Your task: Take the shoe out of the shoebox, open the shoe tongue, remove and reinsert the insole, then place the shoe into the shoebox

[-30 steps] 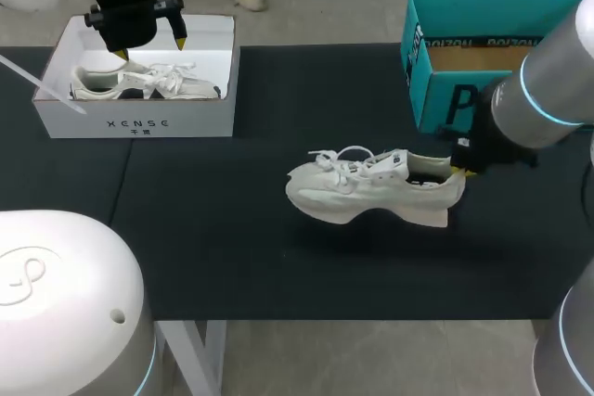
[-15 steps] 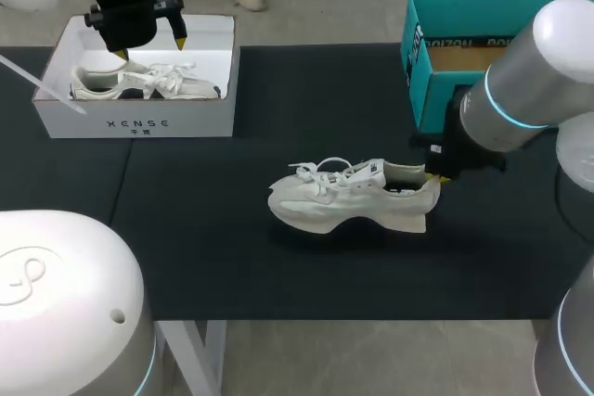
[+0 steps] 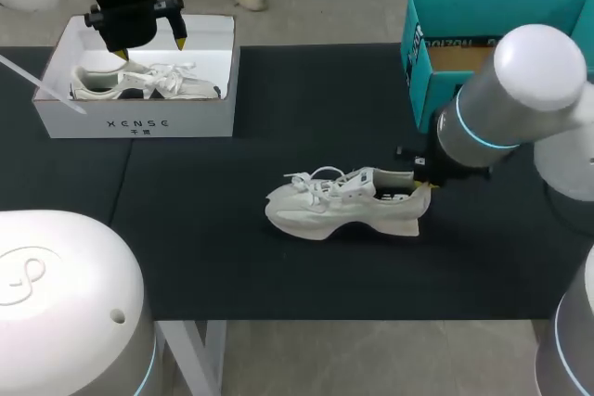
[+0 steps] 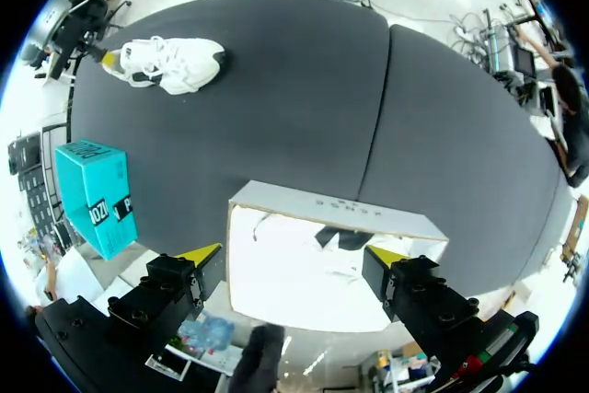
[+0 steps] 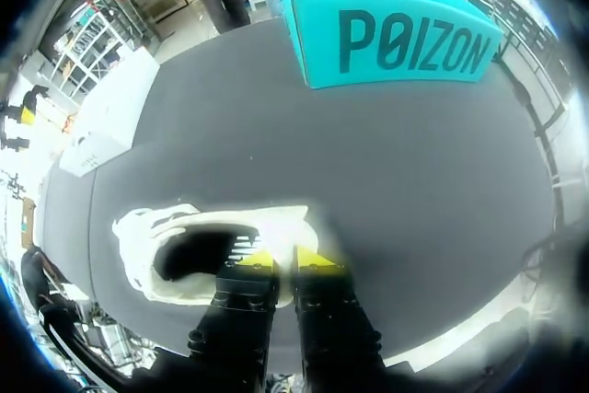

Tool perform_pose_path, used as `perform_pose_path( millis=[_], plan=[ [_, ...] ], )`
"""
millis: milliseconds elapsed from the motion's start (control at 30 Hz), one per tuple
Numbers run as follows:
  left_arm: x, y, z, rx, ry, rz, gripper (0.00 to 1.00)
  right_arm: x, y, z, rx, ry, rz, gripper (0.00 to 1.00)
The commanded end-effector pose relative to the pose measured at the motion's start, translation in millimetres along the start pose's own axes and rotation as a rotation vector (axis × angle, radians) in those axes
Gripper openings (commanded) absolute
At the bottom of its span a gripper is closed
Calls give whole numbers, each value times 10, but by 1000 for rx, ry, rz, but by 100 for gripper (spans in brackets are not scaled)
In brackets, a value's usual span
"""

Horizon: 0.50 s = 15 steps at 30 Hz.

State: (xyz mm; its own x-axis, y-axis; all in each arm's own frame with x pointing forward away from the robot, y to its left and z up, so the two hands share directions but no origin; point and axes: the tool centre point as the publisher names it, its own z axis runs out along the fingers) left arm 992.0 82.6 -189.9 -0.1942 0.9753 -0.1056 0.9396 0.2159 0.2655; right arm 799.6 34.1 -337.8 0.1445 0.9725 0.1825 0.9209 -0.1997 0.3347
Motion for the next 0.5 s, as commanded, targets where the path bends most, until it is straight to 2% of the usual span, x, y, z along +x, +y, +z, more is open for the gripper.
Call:
perform_pose_path(
  millis=[33,333,367,400,433,467,500],
  plan=[
    [2,4,-3,0,1,1,100,20,-35,40,-7,-9,-6,0],
    [2,4,-3,0,1,1,100,11,-38,122,10,-17,-4,0],
    [2,4,-3,0,1,1,100,10,-39,122,13,-18,-3,9],
    [2,4,-3,0,1,1,100,7,-39,118,13,-18,-1,37],
    [2,4,-3,0,1,1,100,-2,-33,87,2,-22,7,44],
    [2,4,-3,0,1,1,100,-7,-22,54,-8,-13,12,100],
    [2,4,-3,0,1,1,100,-14,-7,19,-15,-12,17,100]
  ],
)
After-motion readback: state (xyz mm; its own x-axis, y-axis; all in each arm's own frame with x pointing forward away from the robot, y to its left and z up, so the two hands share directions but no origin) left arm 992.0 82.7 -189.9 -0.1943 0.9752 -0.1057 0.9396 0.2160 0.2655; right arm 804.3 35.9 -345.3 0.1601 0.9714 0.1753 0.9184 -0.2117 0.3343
